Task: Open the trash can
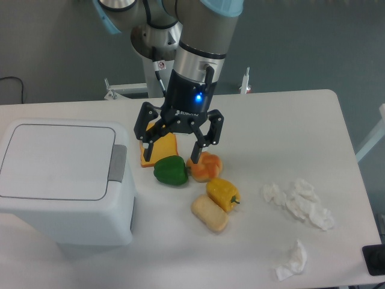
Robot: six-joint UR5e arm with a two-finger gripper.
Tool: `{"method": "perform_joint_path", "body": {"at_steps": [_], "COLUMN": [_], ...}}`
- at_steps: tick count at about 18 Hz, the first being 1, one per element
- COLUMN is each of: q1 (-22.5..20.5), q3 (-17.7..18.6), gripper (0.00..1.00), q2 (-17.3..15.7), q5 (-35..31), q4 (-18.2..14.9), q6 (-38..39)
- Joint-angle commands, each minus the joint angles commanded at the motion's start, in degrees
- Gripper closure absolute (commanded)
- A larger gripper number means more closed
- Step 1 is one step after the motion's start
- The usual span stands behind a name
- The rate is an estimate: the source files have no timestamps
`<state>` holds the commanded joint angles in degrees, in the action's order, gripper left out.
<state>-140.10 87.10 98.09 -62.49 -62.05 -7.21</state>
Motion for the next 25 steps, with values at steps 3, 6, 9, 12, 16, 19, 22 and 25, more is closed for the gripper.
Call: {"method": "perform_joint_path", "body": {"at_steps": [3, 6, 9, 12, 16, 19, 22, 25], "q1": [0.27, 0.36, 1.06, 1.32, 2.11, 2.29, 2.29, 2.29], "q3": [0.35, 0.53, 0.79, 0.88, 0.97, 0.97, 0.97, 1.23], "gripper": [0.00, 0.00, 0.00, 0.00, 0.00, 0.00, 0.00, 0.00], "q2": [0.09, 0.35, 0.70, 1.14, 1.50, 1.58, 1.58, 1.58], "q5": [-0.09, -0.09, -0.17, -0.26, -0.35, -0.35, -0.35, -0.44], "q4": [0.00, 0.00, 0.00, 0.00, 0.00, 0.00, 0.00, 0.09], "q6": [-0.09, 0.00, 0.00, 0.09, 0.09, 0.09, 0.00, 0.00]}}
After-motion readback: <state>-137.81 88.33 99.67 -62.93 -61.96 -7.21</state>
